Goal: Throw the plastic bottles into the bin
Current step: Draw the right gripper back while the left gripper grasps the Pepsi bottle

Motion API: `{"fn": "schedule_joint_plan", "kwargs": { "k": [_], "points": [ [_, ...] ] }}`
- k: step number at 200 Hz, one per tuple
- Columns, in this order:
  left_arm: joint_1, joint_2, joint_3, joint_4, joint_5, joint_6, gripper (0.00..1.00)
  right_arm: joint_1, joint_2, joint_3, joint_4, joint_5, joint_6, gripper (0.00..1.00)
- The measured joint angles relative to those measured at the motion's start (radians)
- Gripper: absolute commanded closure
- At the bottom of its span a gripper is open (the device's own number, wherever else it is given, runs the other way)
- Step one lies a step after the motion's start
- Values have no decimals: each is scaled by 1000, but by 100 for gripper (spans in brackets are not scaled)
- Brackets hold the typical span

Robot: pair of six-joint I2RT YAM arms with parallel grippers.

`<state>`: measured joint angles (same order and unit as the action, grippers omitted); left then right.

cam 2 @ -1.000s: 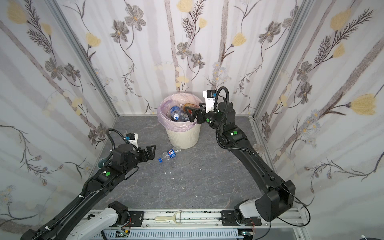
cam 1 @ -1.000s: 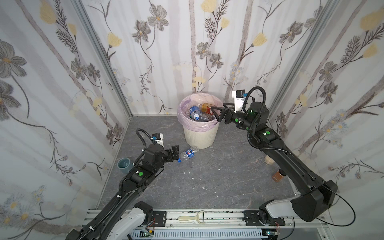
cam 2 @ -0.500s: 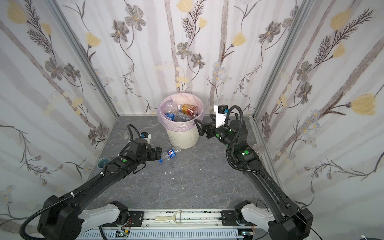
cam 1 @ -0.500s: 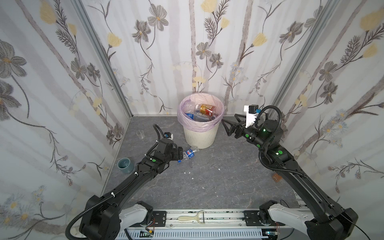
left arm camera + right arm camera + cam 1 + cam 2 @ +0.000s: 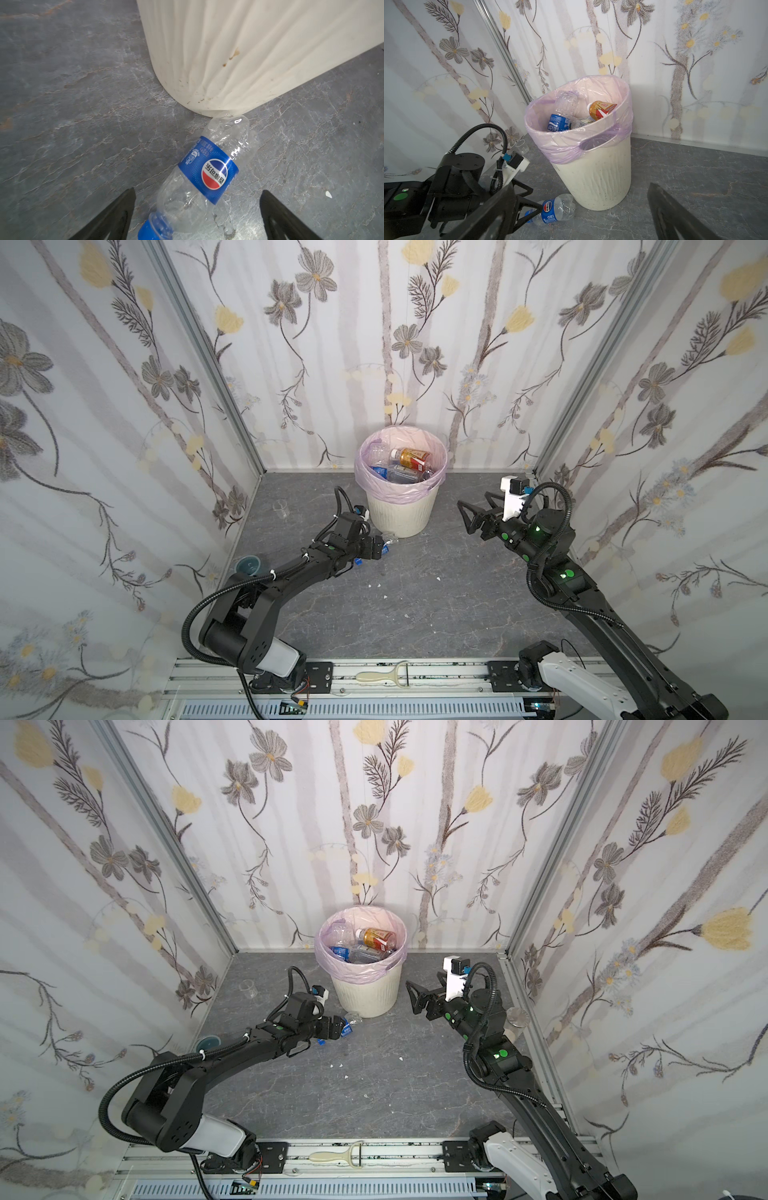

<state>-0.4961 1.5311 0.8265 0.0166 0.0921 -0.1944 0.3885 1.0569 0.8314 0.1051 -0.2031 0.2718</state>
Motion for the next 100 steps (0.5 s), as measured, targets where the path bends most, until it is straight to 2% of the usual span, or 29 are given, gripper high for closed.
{"fn": "schedule_joint_plan", "kwargs": {
  "k": [32, 70, 87, 100],
  "points": [
    [-16, 93, 22, 30, 38, 19, 11, -8, -20, -20, 4, 0, 8, 0],
    [-82, 109, -7, 50, 43, 9, 13, -13, -39, -43, 4, 2, 15, 0],
    [-125, 108, -25, 50, 18, -18, 15, -17, -39, -56, 20, 4, 20, 0],
    [-153, 108, -29, 50, -17, -39, 21, -18, -37, -65, 35, 4, 34, 0]
  ]
}}
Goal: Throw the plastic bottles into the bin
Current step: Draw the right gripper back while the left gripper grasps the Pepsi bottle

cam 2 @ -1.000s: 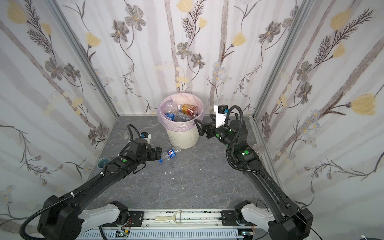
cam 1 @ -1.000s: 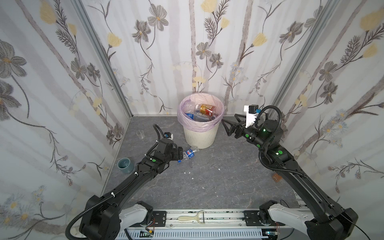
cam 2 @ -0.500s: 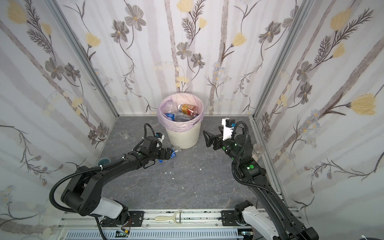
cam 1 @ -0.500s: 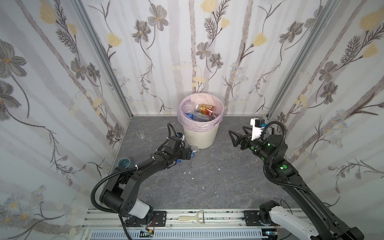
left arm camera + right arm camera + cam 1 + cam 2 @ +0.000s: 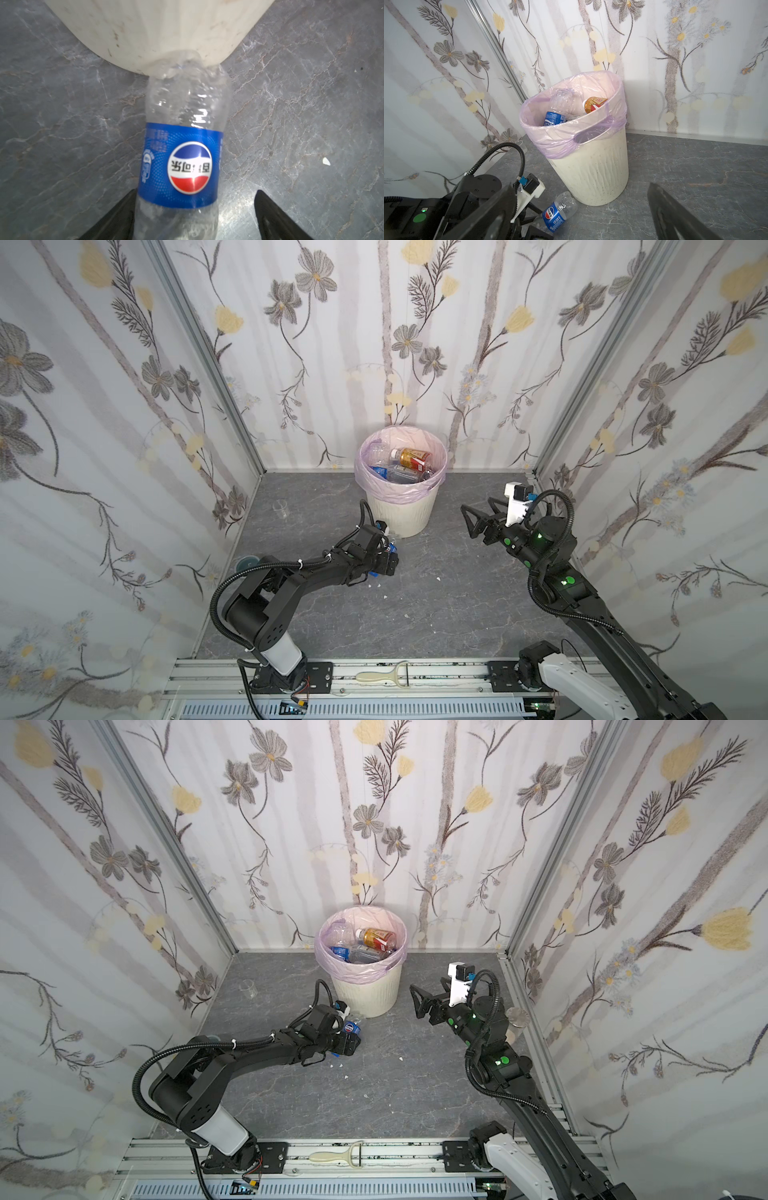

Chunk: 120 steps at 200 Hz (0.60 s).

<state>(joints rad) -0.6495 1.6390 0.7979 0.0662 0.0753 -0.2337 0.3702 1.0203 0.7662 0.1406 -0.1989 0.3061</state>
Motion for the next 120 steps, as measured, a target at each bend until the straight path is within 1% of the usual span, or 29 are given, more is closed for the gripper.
{"fn": "schedule_joint_plan", "kwargs": {
  "k": [13, 21, 46, 72, 87, 109, 120],
  "points": [
    [-20, 6, 0, 6, -40, -32, 28, 0, 5, -2, 14, 0, 15, 0],
    [-24, 13, 1, 8, -66, -49, 30, -1, 8, -2, 23, -2, 19, 0],
    [-30, 31, 15, 5, -128, -95, 31, -1, 7, -2, 37, -4, 32, 0],
    [-35, 62, 36, 8, -160, -130, 31, -2, -17, -28, 43, -3, 32, 0],
    [-39, 83, 44, 8, -170, -144, 33, -2, -24, -40, 33, 4, 32, 0],
    [-49, 101, 51, 8, -180, -160, 43, -5, -35, -47, 29, 21, 27, 0],
    [-56, 101, 52, 8, -180, -163, 45, -6, -39, -48, 27, 23, 25, 0]
  ]
}}
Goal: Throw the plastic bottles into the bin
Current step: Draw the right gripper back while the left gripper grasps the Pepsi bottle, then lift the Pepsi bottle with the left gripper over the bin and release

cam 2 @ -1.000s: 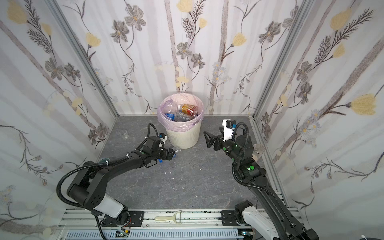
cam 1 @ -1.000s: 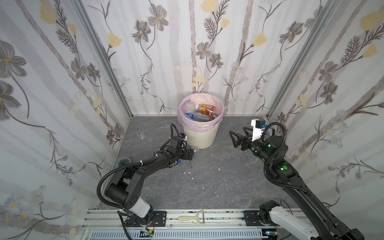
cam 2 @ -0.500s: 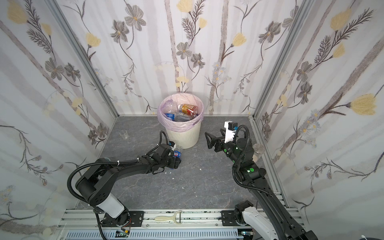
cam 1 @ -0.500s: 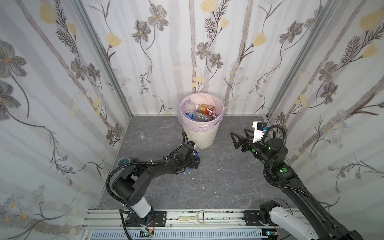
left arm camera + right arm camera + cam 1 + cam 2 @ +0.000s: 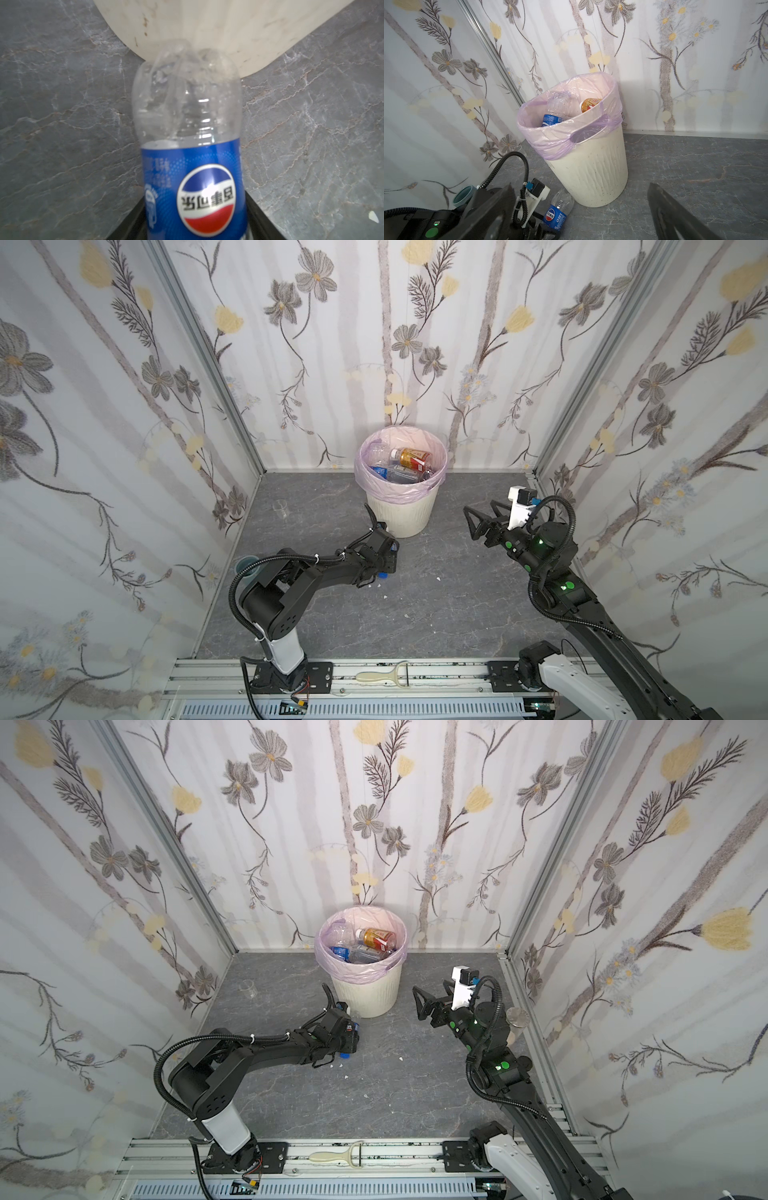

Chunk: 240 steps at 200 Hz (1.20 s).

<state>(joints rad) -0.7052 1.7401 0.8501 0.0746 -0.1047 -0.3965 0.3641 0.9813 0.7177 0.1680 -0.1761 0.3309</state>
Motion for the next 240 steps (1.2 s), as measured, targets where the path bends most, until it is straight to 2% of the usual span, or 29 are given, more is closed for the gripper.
{"fn": "schedule_joint_plan", "kwargs": {
  "k": [30, 62, 125, 153, 181, 212, 240],
  "points": [
    [-13, -42, -25, -2, -10, -8, 46, -5, -13, -6, -8, 9, -4, 0],
    [-16, -203, -109, -3, -36, -26, 46, -6, -20, -24, -30, 26, -19, 0],
    [-16, -727, -271, -12, -110, 3, 44, -10, -40, -59, -81, 68, -31, 0],
    [-16, -945, -280, -18, -145, 5, 44, -10, -57, -60, -90, 95, -45, 0],
    [-16, -1093, -258, -19, -161, 15, 43, -10, -66, -65, -105, 104, -45, 0],
    [-18, -1168, -192, -22, -199, 47, 44, -9, -80, -72, -120, 104, -49, 0],
    [-17, -1048, -61, -10, -221, 92, 44, -7, -86, -87, -118, 103, -52, 0]
  ]
}}
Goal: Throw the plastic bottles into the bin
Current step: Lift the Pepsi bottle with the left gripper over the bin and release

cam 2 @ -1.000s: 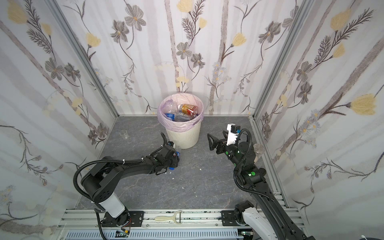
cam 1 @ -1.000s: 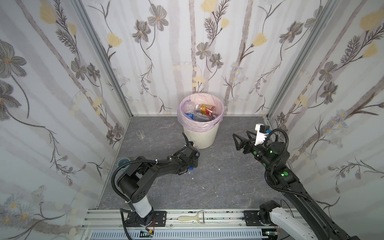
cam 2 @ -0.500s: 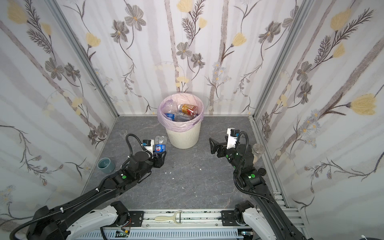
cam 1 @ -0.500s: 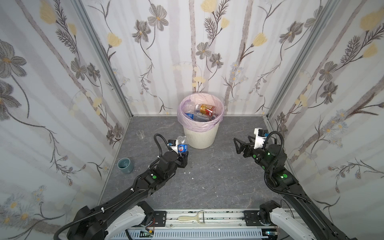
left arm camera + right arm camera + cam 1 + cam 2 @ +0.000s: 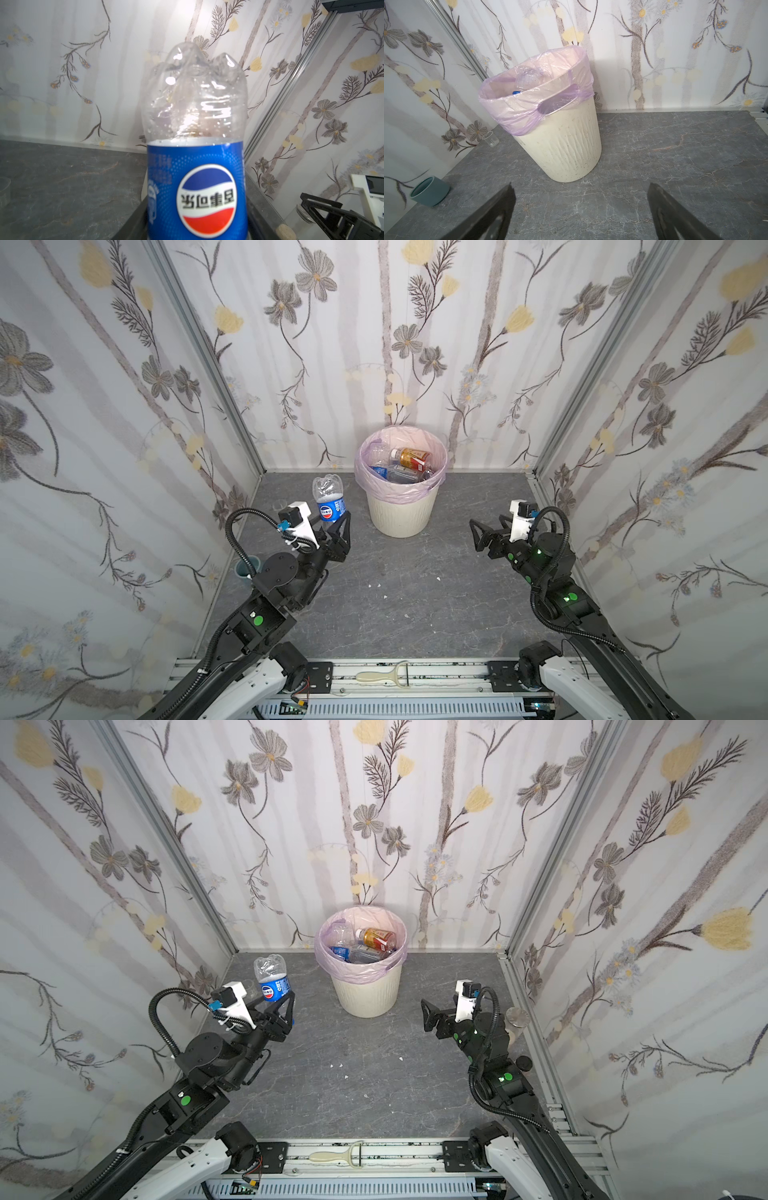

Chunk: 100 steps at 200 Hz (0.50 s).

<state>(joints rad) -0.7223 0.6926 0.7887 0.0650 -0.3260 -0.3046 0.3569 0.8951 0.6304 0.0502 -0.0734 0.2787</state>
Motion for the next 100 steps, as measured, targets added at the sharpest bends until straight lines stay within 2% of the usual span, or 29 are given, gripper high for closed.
{"fn": "schedule_joint_plan", "kwargs": {
  "k": [27, 34, 39, 50, 58, 78, 100],
  "points": [
    [6, 260, 176, 64, 18, 48, 44, 0, 0, -10, 1, -8, 0, 0],
    [12, 348, 240, 87, 39, 55, 41, 0, -1, -11, 0, -11, 0, 1],
    [18, 417, 295, 99, 59, 66, 35, 2, -2, -12, 0, -15, 0, 1],
    [40, 569, 426, 111, 106, 77, 10, 2, -8, -13, 0, -24, 0, 1],
    [59, 686, 551, 93, 133, 75, 1, 2, -16, -13, -1, -25, 0, 1],
    [86, 911, 814, 36, 175, 63, 0, 2, -48, -13, -7, -26, -4, 0],
    [85, 964, 863, -38, 214, 52, 0, 2, -84, -21, -21, -24, -12, 0]
  ]
}}
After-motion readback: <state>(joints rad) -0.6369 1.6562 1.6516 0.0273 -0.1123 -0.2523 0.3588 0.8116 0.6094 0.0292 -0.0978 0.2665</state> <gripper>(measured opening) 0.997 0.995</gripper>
